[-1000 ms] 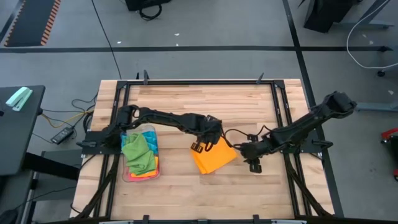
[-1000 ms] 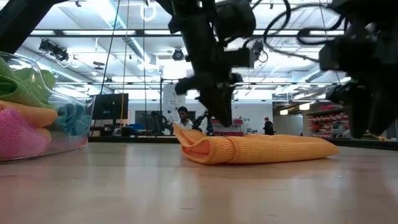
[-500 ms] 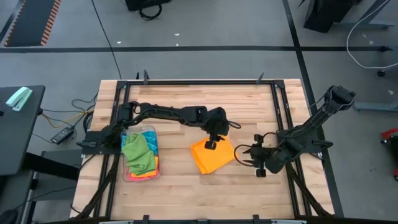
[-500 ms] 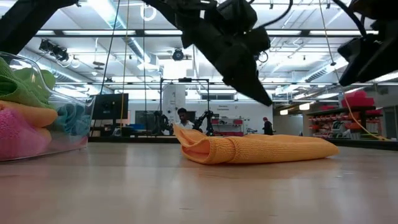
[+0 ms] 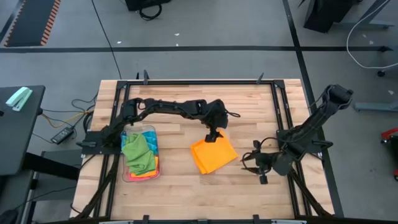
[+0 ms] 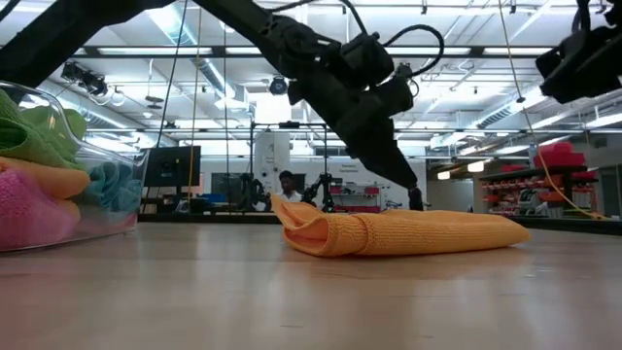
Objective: Fold microfiber towels
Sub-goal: Fold the yellow microfiber cloth
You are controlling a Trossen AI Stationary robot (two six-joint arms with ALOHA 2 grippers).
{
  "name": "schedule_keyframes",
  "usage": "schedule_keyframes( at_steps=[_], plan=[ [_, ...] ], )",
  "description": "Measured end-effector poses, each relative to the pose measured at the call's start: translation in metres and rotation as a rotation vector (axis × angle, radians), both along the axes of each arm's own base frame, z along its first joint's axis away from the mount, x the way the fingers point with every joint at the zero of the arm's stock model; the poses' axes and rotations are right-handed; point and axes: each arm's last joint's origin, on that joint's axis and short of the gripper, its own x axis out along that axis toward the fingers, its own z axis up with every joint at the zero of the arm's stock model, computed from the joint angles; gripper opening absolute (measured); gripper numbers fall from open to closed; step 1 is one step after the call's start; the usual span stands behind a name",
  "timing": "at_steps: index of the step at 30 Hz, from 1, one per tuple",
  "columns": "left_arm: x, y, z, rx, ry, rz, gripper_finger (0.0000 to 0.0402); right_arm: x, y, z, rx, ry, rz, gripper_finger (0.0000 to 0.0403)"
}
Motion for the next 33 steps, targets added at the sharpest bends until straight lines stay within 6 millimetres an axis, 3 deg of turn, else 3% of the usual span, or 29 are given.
schedule_keyframes(
  at_steps=[6,12,22,33],
  plan=[
    [0.004,0.009,-0.008,-0.023,-0.038,-0.029,0.0232,0.016,-0.008,0.003,0.116,-0.107,0.140,0.0142],
    [0.002,0.013,-0.021,-0.032,0.017,-0.024,0.0220,0.033,-0.019,0.013,0.122,-0.128,0.201,0.0109],
    [0.001,0.025,-0.036,-0.041,0.045,0.004,0.0218,0.040,-0.022,0.009,0.117,-0.094,0.224,0.0090],
    [-0.003,0.003,-0.048,-0.097,0.176,-0.006,0.0192,0.040,-0.022,0.008,0.110,-0.094,0.227,0.0090]
  ],
)
